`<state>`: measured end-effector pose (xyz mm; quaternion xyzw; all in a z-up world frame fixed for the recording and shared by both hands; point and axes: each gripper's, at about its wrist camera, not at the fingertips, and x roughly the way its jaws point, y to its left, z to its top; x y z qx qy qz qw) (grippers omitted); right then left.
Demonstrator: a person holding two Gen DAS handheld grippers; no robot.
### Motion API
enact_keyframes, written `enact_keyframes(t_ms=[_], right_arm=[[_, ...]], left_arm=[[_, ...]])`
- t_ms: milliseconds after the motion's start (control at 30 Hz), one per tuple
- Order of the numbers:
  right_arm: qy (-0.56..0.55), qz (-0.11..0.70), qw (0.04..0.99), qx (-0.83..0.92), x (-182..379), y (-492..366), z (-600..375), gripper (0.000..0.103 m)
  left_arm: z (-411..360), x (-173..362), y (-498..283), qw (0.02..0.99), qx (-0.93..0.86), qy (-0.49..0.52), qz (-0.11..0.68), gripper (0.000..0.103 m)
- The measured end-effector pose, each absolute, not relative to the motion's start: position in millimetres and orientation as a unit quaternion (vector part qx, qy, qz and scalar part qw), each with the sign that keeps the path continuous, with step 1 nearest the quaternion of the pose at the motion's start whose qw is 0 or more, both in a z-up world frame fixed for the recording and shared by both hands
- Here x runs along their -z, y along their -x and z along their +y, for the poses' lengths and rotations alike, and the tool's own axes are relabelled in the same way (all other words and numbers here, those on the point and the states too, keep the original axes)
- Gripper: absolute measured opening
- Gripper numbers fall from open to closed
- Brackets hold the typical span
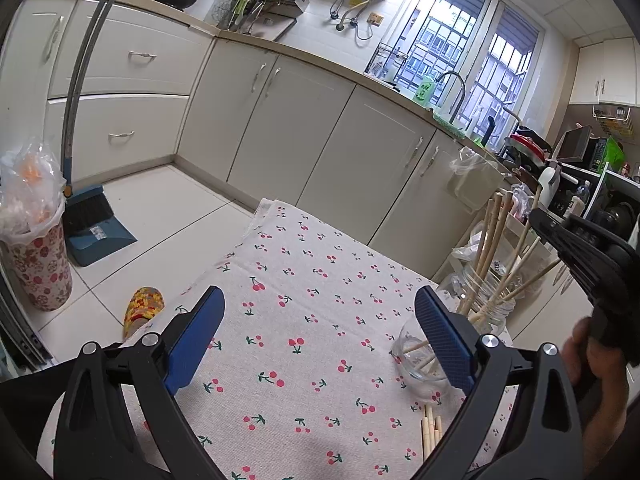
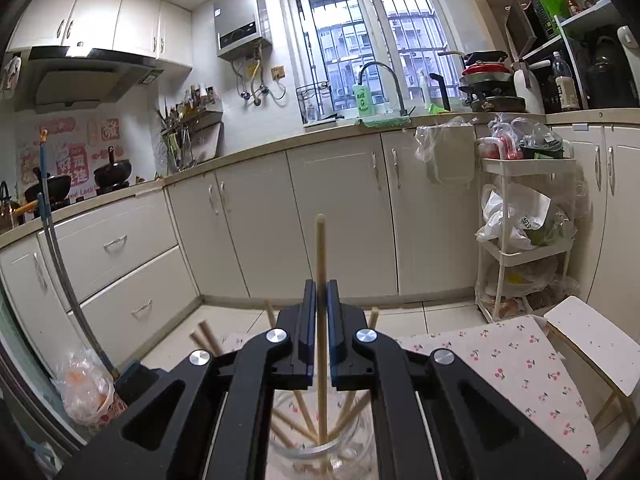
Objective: Organize utensils
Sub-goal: 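Raise the right gripper's stick over the jar and open to drop it, then lower both grippers to the stick pile and close each on a stick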
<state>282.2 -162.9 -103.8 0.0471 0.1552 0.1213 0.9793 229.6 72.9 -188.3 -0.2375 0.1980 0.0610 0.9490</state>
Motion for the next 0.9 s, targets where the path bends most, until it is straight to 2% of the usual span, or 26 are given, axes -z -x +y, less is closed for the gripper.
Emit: enact_keyframes(t_ms=[67,133,333,567,900], right_arm=[[-0.034,0.161,0.979,-0.124,106,-274,-162,0.01],[-0.027,0.166,0.978,-0.122,108,-266,-163,0.026],[-0.035,0.214,0.97,-0.114,117,-227,-181,0.026],[-0.026,0.399,0.908,-0.125,197,-201,-188,0.024],[0.024,0.447,0.883,-0.142,220,-200,-163,0.024]], left_arm=[[74,187,-229,0.949,-0.062,0.237,0.198,0.092],[74,188,-229,0.949,-0.062,0.237,0.198,0.092],[77,188,-229,0.948,-0.065,0.239,0.2,0.092],[73,184,-236,0.947,-0.047,0.225,0.224,0.092],[54,174,-231,0.937,-0.013,0.197,0.288,0.092]])
